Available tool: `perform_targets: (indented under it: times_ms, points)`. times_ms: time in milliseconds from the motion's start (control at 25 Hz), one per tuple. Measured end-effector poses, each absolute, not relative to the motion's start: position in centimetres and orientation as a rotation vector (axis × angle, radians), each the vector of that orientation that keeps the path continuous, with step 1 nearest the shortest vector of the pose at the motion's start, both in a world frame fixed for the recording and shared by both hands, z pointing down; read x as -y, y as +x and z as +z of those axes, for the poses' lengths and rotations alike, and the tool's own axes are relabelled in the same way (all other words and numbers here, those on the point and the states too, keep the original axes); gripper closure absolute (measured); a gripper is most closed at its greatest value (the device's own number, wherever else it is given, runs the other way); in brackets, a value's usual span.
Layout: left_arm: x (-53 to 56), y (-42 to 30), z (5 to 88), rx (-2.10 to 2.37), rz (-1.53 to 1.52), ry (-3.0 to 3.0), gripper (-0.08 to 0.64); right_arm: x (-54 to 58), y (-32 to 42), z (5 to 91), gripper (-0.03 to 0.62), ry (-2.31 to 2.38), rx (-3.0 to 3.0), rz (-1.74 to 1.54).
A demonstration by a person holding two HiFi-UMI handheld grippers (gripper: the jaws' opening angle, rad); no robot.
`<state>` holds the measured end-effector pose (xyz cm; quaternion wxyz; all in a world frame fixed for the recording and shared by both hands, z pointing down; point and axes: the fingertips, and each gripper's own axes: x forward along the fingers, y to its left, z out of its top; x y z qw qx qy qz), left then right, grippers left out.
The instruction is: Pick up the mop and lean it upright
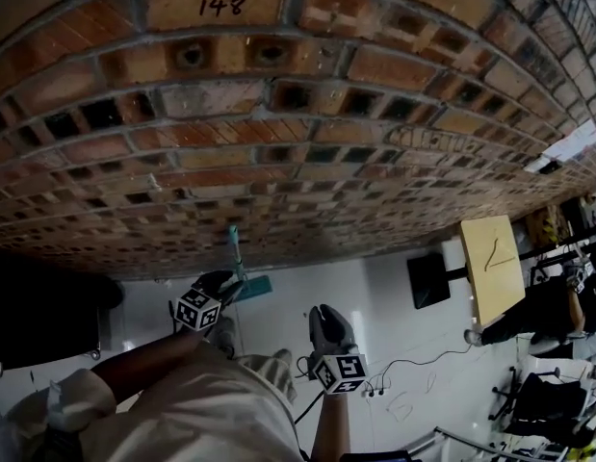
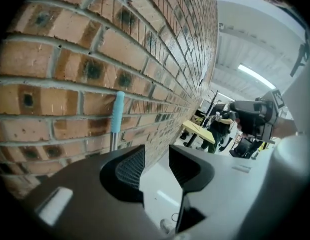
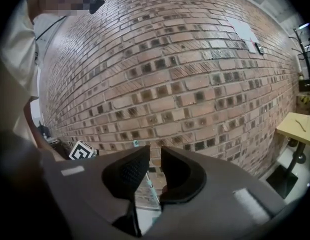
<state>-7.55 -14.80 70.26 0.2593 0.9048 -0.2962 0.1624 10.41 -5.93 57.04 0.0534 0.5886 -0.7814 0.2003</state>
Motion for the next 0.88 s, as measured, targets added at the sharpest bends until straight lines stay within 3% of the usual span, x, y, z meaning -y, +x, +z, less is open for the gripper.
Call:
perform_targets:
  times_ms: [400, 880]
  points:
    - [19.3, -10.1, 75.6, 0.864, 0.556, 2.430, 0.382, 6.0, 6.1, 58.9, 0.529, 1.727, 2.345, 0.631]
    - [22.6, -8.8, 78.0, 0.925, 0.617, 2.390, 0.359, 8.7, 6.6, 58.6, 0.529, 1.662, 2.389, 0.594]
